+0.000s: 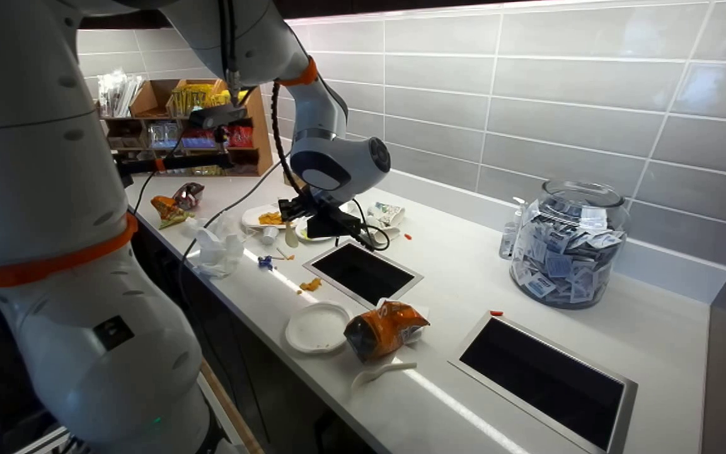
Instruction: Use the plastic spoon to push the piece of crisps from the countertop into the garbage disposal shoot
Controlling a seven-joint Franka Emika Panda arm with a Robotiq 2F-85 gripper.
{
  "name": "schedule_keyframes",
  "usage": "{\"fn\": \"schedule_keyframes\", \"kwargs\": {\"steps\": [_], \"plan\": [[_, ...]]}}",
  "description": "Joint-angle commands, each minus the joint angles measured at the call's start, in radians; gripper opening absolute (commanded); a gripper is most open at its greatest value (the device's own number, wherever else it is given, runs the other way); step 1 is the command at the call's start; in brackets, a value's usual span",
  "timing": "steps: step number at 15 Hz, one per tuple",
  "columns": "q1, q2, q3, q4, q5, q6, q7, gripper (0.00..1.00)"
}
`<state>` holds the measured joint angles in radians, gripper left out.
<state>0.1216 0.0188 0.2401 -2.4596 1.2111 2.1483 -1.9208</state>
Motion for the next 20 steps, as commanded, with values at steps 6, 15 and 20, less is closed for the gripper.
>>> {"fn": "schedule_keyframes", "kwargs": {"steps": [6,15,20], "plan": [[0.038,0.002,-0.022,-0.022,-0.039,-0.024,-0.015,0.03],[0.054,0.002,-0.021,-0.07,-0.142,-0.017,-0.102,0.03],[0.058,0.015,-0.018,-0.08,-0.148,-0.013,-0.194,0.03]]}}
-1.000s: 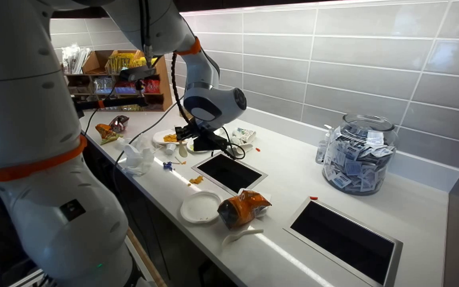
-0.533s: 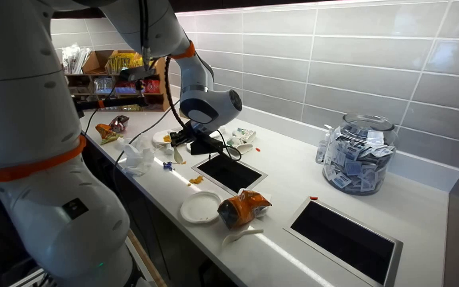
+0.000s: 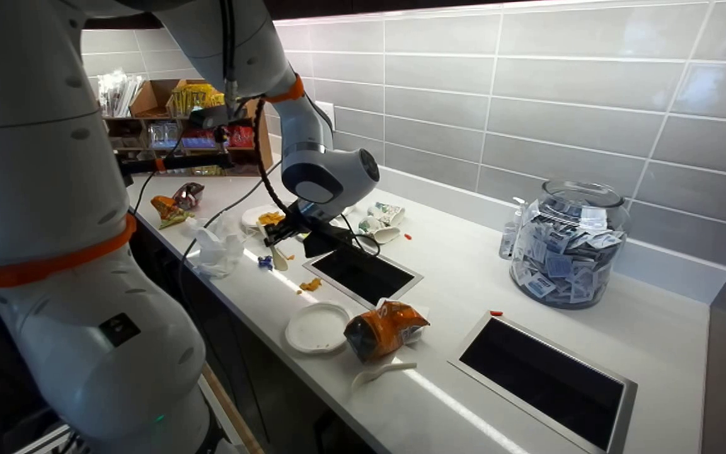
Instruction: Use the plastic spoon to push the piece of crisps from the countertop into the garbage disposal shoot
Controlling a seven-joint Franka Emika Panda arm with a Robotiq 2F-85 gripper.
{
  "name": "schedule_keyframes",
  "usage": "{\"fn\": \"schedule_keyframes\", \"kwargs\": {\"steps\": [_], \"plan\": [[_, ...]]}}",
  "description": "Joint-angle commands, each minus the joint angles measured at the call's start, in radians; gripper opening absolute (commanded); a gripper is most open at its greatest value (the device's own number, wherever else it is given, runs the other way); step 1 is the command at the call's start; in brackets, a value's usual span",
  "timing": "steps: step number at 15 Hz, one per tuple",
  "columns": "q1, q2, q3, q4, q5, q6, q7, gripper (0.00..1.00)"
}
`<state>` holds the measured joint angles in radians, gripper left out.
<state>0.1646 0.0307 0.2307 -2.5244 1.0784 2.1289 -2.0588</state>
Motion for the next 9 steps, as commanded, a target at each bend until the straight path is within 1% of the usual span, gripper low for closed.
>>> {"fn": "schedule_keyframes", "kwargs": {"steps": [1,6,7,9], "plan": [[0.015,0.01,-0.008,-0.014,-0.031,-0.006,-0.073,0.03],[0.02,0.036,-0.008,-0.015,-0.055,0.012,-0.093,0.03],[0.017,0.025,-0.01,-0.005,-0.041,-0.002,-0.077,0.14],[0.017,0.034,-0.01,-0.006,-0.043,-0.002,-0.08,0.14]]}}
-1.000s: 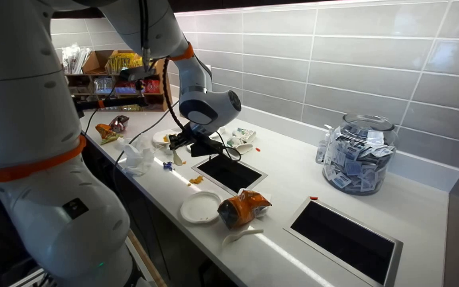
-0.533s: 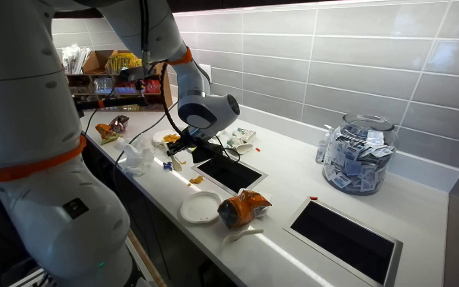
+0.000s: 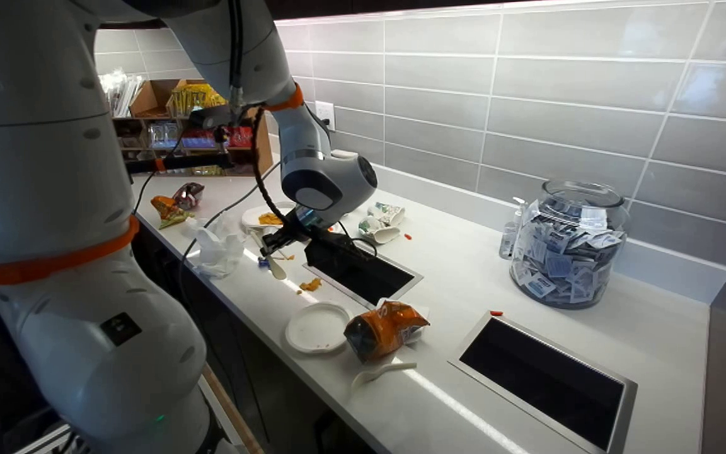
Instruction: Use the plastic spoon to push the piece of crisps from the countertop into the garbage disposal shoot
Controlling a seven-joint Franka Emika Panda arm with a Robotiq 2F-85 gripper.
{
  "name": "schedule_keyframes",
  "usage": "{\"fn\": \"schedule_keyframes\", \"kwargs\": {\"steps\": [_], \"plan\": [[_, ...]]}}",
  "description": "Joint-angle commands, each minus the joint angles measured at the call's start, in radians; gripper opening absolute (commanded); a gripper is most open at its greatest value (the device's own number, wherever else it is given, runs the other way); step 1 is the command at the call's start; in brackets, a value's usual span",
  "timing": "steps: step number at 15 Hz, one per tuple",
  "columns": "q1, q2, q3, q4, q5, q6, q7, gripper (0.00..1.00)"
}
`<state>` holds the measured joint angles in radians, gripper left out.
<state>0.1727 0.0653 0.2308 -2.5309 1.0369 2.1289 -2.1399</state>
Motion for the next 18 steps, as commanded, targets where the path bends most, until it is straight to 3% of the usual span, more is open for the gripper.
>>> {"fn": "schedule_keyframes", "kwargs": {"steps": [1,2,3,18], "plan": [[0.008,0.002,-0.01,0.001,-0.002,-0.002,0.0,0.14],[0.008,0.004,-0.01,0.001,-0.002,-0.003,0.0,0.14],[0.008,0.004,-0.01,0.001,-0.002,-0.003,0.0,0.03],[0.008,0.144,-0.019,0.07,-0.003,0.078,-0.007,0.03]]}}
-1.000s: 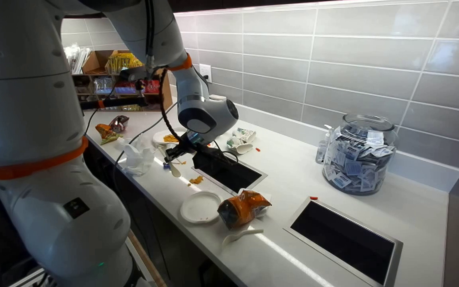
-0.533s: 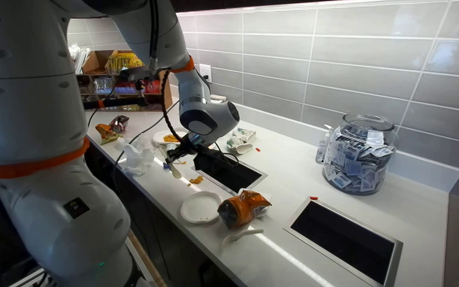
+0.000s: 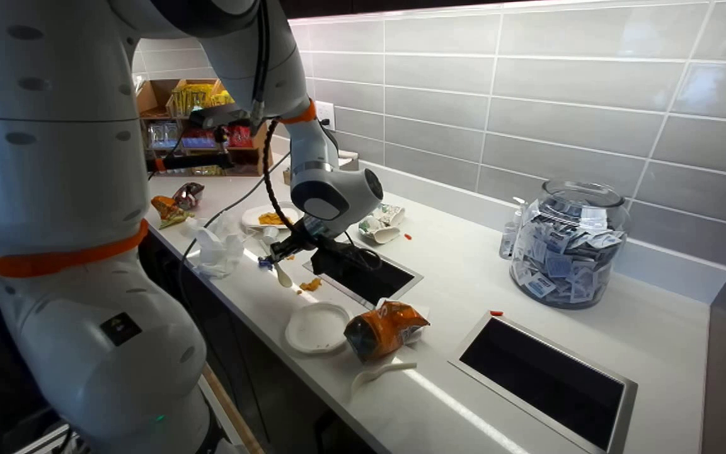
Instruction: Use the plastic spoon to push the piece of crisps from the countertop into the garbage disposal shoot
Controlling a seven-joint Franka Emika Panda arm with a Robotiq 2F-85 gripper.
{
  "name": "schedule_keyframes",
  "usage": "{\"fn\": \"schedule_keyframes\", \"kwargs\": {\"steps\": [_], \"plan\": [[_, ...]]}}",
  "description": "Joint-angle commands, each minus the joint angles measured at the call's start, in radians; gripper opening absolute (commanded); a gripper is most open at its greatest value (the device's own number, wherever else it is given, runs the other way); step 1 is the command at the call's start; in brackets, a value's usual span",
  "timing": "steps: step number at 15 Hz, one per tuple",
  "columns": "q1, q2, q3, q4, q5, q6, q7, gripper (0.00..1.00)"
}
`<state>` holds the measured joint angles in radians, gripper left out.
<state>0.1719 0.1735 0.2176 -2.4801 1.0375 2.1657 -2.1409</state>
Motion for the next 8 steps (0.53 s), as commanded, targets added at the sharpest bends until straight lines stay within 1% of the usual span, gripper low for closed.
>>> {"fn": "schedule_keyframes", "kwargs": {"steps": [1,8], "plan": [[0.009,0.043,-0.005,0.023,-0.004,0.053,-0.009,0.03],[0.006,0.083,-0.005,0.058,-0.011,0.074,-0.004,0.03]]}}
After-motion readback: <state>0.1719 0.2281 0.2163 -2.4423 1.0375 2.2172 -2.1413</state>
